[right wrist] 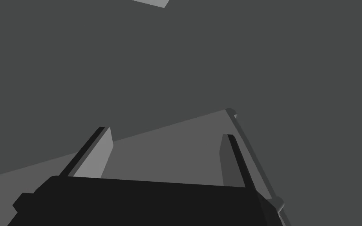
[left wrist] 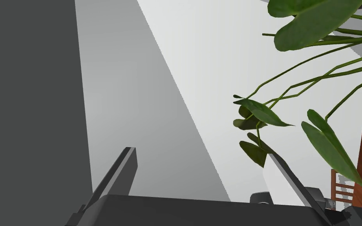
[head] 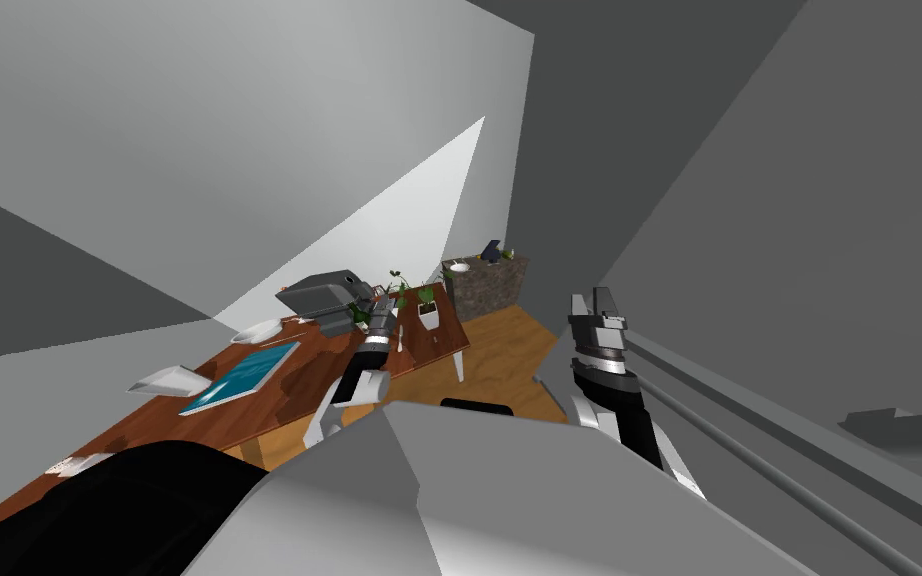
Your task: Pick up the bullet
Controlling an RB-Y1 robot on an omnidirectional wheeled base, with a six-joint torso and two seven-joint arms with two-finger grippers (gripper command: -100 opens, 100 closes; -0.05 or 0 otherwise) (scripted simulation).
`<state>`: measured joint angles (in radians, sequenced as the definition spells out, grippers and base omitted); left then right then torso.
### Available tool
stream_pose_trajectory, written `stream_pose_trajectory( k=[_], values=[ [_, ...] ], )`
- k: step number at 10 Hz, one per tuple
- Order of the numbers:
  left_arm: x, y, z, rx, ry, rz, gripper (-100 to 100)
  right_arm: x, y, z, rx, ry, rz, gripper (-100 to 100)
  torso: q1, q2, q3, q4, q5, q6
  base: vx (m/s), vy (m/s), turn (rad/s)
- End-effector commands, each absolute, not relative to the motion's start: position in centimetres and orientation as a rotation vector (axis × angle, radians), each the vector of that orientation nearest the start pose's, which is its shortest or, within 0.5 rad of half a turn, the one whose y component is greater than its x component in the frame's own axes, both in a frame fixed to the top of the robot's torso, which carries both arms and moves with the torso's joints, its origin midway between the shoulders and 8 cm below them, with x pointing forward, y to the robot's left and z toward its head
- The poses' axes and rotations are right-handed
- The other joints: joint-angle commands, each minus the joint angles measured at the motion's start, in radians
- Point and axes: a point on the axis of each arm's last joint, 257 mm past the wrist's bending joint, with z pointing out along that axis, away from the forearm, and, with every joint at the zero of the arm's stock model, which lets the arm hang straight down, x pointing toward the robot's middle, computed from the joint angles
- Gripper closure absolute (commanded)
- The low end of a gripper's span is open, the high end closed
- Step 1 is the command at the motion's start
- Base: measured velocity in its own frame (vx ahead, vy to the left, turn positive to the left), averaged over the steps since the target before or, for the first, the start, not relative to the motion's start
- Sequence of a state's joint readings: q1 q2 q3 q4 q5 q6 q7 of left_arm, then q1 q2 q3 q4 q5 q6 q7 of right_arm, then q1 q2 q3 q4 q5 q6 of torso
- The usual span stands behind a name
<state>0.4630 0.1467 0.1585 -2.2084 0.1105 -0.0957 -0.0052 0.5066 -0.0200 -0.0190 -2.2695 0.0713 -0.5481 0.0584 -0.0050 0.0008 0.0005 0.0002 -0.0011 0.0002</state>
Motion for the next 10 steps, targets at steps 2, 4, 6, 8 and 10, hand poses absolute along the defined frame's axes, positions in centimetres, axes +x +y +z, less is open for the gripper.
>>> stream_pose_trajectory(
  k=[2, 4, 6, 8, 10],
  values=[
    [40.2, 37.2, -8.8, -1.033, 0.945, -1.058, -100, 33.8, -27.4, 2.6, 0.547, 0.662, 1.192, 0, 0.001, 0.0, 0.0, 0.0, 0.0, 0.0, -0.002, -0.064, -0.097],
    [40.4, 38.3, -10.2, -1.093, 0.963, -1.039, -100, 33.8, -27.4, 2.6, 0.547, 0.661, 1.192, 0, -0.002, 0.0, 0.0, 0.0, 0.0, 0.0, 0.001, -0.103, -0.173],
    [40.5, 39.4, -11.5, -1.149, 0.977, -1.021, -100, 33.8, -27.4, 2.6, 0.547, 0.662, 1.192, 0, -0.001, 0.0, 0.0, 0.0, 0.0, 0.0, 0.003, -0.076, -0.104],
    [40.4, 41.4, -13.6, -1.244, 0.988, -0.994, -100, 33.8, -27.4, 2.6, 0.547, 0.662, 1.192, 0, 0.0, 0.0, 0.0, 0.0, 0.0, 0.0, 0.017, -0.102, -0.221],
    [40.5, 41.4, -14.3, -1.266, 1.006, -0.984, -100, 33.8, -27.4, 2.6, 0.547, 0.662, 1.192, 0, -0.001, -0.001, -0.001, 0.0, -0.001, -0.001, 0.01, -0.066, -0.007]
  ],
)
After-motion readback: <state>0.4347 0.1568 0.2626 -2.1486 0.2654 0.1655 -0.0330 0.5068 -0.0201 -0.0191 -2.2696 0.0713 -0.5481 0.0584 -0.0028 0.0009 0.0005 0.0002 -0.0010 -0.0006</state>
